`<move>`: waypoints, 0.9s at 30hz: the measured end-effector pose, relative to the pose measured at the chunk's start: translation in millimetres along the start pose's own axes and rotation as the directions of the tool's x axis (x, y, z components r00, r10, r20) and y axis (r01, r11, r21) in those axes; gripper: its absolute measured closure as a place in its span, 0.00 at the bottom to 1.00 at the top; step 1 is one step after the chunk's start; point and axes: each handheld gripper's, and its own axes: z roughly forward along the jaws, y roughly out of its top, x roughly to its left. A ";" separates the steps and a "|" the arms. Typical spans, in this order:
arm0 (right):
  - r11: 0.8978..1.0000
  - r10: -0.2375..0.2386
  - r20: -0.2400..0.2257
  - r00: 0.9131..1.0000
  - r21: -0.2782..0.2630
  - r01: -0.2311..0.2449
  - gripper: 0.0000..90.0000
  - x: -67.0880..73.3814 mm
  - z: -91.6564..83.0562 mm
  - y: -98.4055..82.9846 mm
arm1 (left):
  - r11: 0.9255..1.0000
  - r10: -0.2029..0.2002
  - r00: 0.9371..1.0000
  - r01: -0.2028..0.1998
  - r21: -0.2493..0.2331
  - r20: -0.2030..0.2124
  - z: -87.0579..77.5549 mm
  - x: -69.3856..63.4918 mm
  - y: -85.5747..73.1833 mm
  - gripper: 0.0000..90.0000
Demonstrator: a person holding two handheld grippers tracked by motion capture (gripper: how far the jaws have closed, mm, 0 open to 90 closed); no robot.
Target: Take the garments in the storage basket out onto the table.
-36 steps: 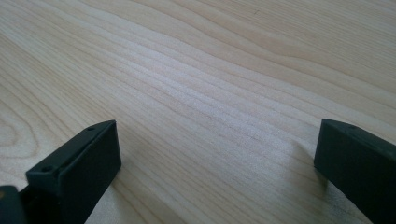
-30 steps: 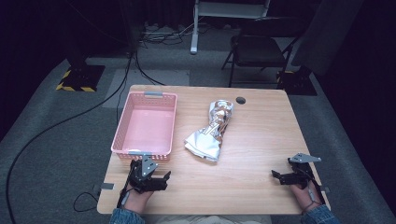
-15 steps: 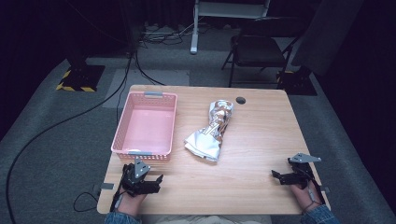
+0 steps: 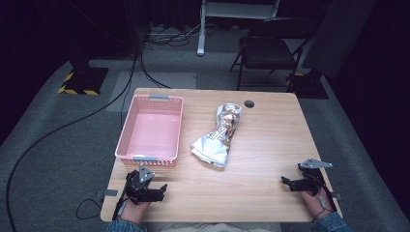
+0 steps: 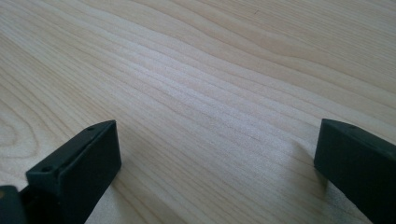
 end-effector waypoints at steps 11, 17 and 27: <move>1.000 0.000 0.000 1.000 0.000 0.000 0.00 0.0 0.0 0.0 | 0.998 -0.019 1.000 0.020 0.064 -0.014 7.4 2.1 -4.7 0.05; 1.000 0.000 0.000 1.000 0.000 0.000 0.00 0.0 0.0 0.0 | 1.000 -0.021 1.000 0.021 -0.007 -0.007 11.3 6.7 -11.8 0.00; 1.000 0.000 0.000 1.000 0.000 0.000 0.00 0.1 0.0 -0.1 | 1.000 -0.019 1.000 0.019 -0.008 -0.008 11.2 6.9 -12.1 0.00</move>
